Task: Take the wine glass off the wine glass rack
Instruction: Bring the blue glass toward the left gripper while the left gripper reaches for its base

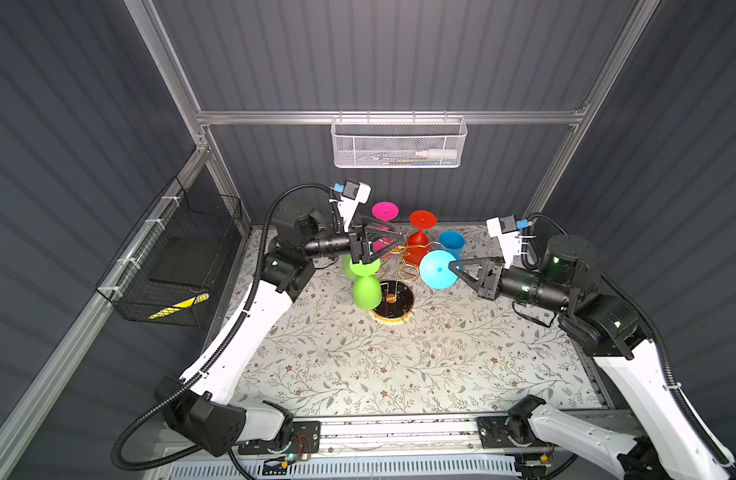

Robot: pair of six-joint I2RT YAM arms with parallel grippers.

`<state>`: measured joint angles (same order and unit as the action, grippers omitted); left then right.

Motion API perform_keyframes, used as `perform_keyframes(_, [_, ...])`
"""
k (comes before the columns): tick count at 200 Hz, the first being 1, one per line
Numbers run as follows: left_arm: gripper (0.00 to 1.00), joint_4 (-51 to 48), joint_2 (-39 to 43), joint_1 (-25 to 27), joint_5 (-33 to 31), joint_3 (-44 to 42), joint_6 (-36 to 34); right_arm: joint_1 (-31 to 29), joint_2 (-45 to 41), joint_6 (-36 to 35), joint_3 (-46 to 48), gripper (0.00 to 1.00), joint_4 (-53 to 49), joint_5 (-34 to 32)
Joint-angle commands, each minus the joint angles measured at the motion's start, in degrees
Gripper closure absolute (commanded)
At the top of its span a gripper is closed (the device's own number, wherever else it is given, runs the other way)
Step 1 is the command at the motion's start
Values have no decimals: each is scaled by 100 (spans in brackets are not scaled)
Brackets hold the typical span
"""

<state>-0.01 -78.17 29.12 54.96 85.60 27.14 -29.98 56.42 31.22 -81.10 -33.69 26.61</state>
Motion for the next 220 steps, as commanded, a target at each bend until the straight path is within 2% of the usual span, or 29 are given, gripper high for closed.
perform_keyframes(1, [30,134,-64,184,306,27,116,27,43,-179,-195,100,199,212])
perform_keyframes(144, [33,223,-436,642,515,53,424,27,223,-266,-231,100,537,345])
perform_keyframes(183, [41,266,-488,768,569,71,529,27,286,-292,-222,100,627,327])
perform_keyframes(220, [55,327,-510,796,650,88,632,30,302,-260,-125,100,707,341])
